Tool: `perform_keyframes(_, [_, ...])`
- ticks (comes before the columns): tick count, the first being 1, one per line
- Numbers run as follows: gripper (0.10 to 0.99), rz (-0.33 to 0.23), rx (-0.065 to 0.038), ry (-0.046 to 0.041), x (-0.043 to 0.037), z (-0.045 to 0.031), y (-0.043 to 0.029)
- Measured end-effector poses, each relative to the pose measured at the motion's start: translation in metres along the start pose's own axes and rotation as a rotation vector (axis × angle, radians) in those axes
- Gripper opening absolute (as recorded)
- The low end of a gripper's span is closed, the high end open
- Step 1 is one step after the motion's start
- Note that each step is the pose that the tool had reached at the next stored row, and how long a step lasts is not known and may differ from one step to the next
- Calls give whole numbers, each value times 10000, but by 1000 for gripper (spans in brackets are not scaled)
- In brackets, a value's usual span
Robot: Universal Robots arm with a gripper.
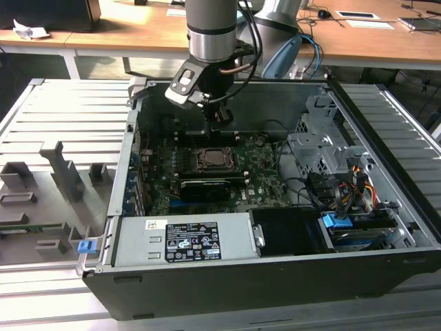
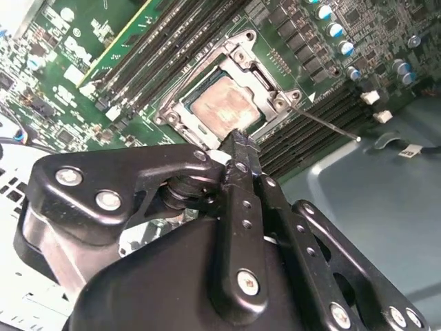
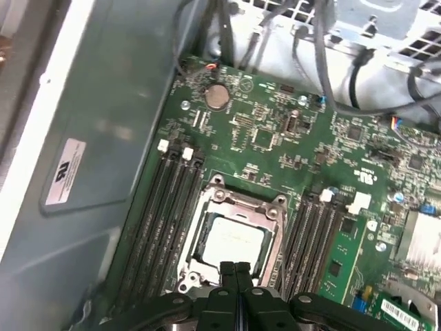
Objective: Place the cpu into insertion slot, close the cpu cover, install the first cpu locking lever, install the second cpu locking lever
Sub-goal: 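Install the first cpu locking lever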
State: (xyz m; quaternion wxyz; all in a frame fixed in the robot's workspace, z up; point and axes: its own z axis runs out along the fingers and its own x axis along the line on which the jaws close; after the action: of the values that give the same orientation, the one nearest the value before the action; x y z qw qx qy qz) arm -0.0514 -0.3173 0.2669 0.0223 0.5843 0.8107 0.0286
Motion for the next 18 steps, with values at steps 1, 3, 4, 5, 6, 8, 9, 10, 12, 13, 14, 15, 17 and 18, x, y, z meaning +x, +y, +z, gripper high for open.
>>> perform_keyframes(1, [106, -2, -56, 185, -2, 0, -1])
perform_keyframes(3, [106, 14, -98, 390, -5, -33, 0])
perform_keyframes(4, [106, 15, -93, 401, -5, -54, 2])
perform_keyframes(5, [106, 16, -88, 411, -5, -72, 3])
perform_keyframes(6, [106, 15, -84, 417, -5, -79, 4])
perform_keyframes(8, [106, -683, -67, 464, -5, -79, 2])
perform_keyframes(9, [106, -986, -60, 485, -4, -78, 1])
perform_keyframes(10, [106, -1089, -58, 493, -5, -78, 1])
perform_keyframes(12, [106, -1240, -56, 505, -5, -77, 1])
perform_keyframes(13, [106, -1357, -54, 513, -5, -77, 2])
perform_keyframes(14, [106, -1623, -49, 534, -5, -77, 1])
perform_keyframes(15, [106, -1841, -46, 550, -5, -77, 2])
perform_keyframes(17, [106, -2064, -41, 567, -4, -77, 1])
perform_keyframes(18, [106, -2331, -36, 586, -5, -77, 1])
